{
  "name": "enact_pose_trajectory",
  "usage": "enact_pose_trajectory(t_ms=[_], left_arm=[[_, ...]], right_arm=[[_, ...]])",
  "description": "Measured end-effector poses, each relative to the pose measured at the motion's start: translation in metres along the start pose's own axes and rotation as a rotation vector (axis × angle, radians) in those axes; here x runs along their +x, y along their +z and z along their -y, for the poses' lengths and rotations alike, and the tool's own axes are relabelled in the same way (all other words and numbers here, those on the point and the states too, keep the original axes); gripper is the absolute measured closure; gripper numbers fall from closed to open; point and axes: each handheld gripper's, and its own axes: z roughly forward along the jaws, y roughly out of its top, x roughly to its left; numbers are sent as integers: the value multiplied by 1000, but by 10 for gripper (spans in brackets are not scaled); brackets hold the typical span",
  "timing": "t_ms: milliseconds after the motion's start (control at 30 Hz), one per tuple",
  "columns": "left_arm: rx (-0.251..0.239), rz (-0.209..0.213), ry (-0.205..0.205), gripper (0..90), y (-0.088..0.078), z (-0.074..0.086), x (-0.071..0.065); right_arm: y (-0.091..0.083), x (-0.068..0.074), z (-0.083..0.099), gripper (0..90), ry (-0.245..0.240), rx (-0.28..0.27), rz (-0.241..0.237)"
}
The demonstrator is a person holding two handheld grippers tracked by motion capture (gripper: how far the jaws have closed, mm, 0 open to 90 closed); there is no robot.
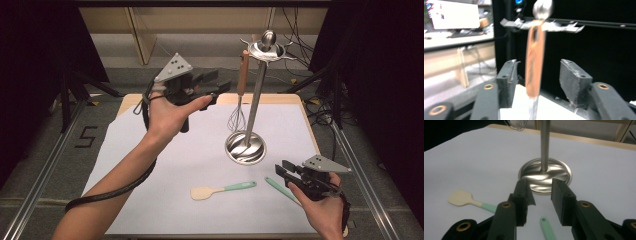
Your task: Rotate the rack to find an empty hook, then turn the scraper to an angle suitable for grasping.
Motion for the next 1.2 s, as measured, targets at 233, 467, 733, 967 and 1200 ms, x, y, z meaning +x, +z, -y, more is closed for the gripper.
enact_pose_trajectory(t_ms=[233,467,733,967,1200], left_arm=[[43,-24,1,423,-17,30,12],[122,-23,-14,462,-22,46,14],[330,4,44,507,-21,69,13],[562,60,169,560,-12,95,11],[744,125,221,563,-7,110,5]], right_arm=[[0,0,0,666,11,8,7],[-1,1,-2,666,-9,1,18],[1,-1,-6,666,-10,8,8],[0,-6,-5,666,-28,14,19],[-1,-3,-7,666,-15,22,14]])
